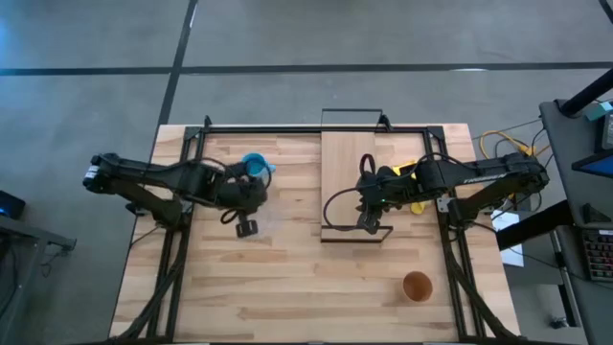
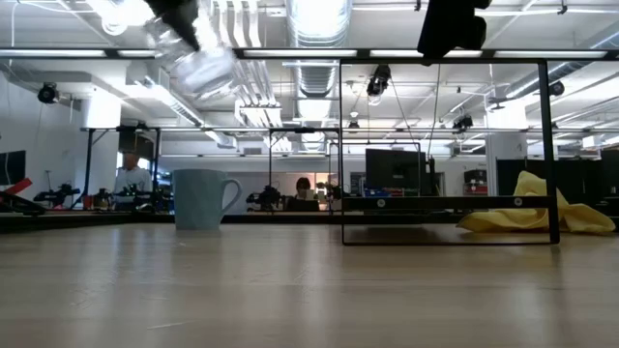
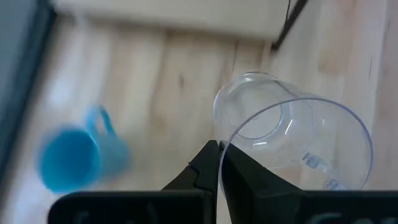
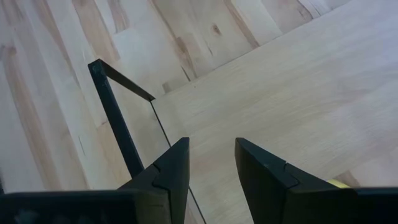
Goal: Stack small to large cups/mugs on shelf
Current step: Put the transparent mug on the shelf
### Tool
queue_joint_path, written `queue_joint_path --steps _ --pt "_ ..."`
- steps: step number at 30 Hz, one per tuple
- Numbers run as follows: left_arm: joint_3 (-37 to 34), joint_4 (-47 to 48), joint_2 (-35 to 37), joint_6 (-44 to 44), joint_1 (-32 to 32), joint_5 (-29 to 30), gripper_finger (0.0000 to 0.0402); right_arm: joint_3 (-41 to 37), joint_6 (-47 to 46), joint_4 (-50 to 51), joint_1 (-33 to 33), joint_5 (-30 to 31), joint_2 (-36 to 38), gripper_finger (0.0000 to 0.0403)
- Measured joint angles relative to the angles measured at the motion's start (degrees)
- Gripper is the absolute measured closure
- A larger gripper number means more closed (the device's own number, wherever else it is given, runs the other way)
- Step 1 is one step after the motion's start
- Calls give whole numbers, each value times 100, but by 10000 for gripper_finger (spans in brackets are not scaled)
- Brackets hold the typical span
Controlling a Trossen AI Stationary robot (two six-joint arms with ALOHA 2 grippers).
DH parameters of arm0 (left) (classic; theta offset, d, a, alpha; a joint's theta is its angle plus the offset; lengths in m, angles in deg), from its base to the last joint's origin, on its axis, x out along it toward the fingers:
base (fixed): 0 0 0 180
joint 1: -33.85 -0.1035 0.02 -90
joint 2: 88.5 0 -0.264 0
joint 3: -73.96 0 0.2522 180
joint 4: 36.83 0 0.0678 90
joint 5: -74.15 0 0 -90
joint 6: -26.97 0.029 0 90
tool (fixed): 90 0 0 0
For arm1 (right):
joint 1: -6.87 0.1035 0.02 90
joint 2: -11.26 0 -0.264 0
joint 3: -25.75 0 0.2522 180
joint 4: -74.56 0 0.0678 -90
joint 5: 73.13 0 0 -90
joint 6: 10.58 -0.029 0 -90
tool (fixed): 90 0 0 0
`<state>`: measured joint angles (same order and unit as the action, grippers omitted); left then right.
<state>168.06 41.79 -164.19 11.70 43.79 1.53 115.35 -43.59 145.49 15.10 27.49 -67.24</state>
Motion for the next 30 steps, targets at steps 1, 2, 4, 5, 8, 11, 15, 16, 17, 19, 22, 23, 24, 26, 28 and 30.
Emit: queue_joint_path --steps 1,2,4,5,8,11,15,16,17,19,22,23,24,26,28,30 --pt "248 0 -115 271 -46 98 401 0 -2 0 0 1 0 280" --pt "508 -4 -256 535 -102 211 401 0 -2 -2 0 1 0 280" --pt "1031 -22 -557 986 -244 422 401 0 -4 -4 0 18 0 280" --pt "1294 -27 -715 1218 -342 460 401 0 -7 -2 0 64 0 280" --pt "2036 -19 -1203 1440 -716 466 402 0 -43 -2 2 389 14 281" --pt "2681 -13 -1668 1256 -1195 404 402 0 -82 -4 2 818 116 284" --pt "3318 -136 -2253 1220 -1810 340 402 0 -366 -2 2 1575 351 290" --pt "3442 -244 -2401 1235 -1946 254 402 0 -367 -2 2 1700 414 291" --pt "3553 -363 -2561 1263 -2089 129 402 0 -361 -4 1 1811 474 292" --pt "3724 -708 -2856 1266 -2361 -291 402 0 -356 4 0 2035 615 295" --pt "3928 -1294 -3324 1258 -2693 -984 402 0 -352 18 0 2384 811 298" --pt "3990 -1417 -3488 1257 -2772 -1125 402 0 -356 28 0 2484 867 298" --pt "4057 -1533 -3642 1256 -2844 -1212 402 0 -360 61 0 2571 926 299" --pt "4186 -1570 -3931 1256 -2945 -1250 402 0 -360 137 0 2709 1025 298" --pt "4308 -1569 -4183 1261 -3021 -1258 401 0 -356 167 0 2806 1115 299" --pt "4377 -1576 -4364 1263 -3078 -1259 401 0 -356 239 0 2880 1177 299"
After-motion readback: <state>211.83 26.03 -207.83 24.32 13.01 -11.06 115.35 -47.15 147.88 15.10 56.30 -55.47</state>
